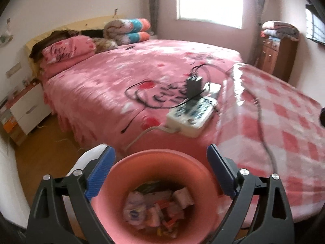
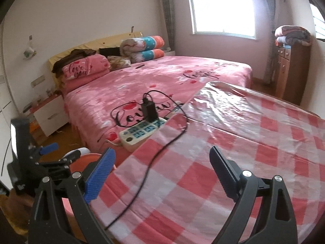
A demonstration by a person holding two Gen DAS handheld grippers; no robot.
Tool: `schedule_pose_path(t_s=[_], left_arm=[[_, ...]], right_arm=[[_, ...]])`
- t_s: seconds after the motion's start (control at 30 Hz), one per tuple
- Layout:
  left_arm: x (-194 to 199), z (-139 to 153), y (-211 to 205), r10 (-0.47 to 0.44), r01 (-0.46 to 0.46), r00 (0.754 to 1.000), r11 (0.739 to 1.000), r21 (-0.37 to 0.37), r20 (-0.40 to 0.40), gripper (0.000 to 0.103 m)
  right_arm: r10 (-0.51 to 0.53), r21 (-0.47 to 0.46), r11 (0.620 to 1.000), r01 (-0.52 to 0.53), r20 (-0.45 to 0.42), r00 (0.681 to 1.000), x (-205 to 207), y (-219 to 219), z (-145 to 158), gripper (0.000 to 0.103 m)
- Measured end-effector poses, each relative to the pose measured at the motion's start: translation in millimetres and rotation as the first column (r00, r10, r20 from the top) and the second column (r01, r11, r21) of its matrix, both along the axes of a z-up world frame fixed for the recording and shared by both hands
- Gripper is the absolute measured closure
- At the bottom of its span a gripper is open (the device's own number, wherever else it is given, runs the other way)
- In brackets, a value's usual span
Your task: Collect trash
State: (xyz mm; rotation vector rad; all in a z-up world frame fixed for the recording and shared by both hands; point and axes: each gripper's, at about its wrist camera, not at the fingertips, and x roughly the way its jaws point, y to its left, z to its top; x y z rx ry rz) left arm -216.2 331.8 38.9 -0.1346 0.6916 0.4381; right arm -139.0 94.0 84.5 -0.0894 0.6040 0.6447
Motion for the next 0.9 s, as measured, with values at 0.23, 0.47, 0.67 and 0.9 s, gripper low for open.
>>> schedule_pose_path(t_s=[0.23,0.47,0.67,0.9], left_arm=[[23,23,-39,-0.087,0.087,0.995,0.996,-0.014,0.051,0.011],[45,42,-81,-0.167,0.168,0.982,0.986,-0.004,0.090,0.008],[62,46,-116,-0.226,0.227,0.970,0.974,0.006,0.084,0.007],[81,48,-160,-0.298,0.297,0.952,0.954,0.028,0.074,0.007]], right_arm=[[-0.101,0.019,0.995,0.101,-0.001,0.995,14,-35,-3,0.010],[-0.216,0.036,0.976,0.216,0.009,0.976,26,-79,-5,0.010],[-0.311,0.058,0.949,0.310,0.012,0.950,37,-121,-7,0.010],[-0.395,0.070,0.916,0.394,0.006,0.919,46,-163,-13,0.010]])
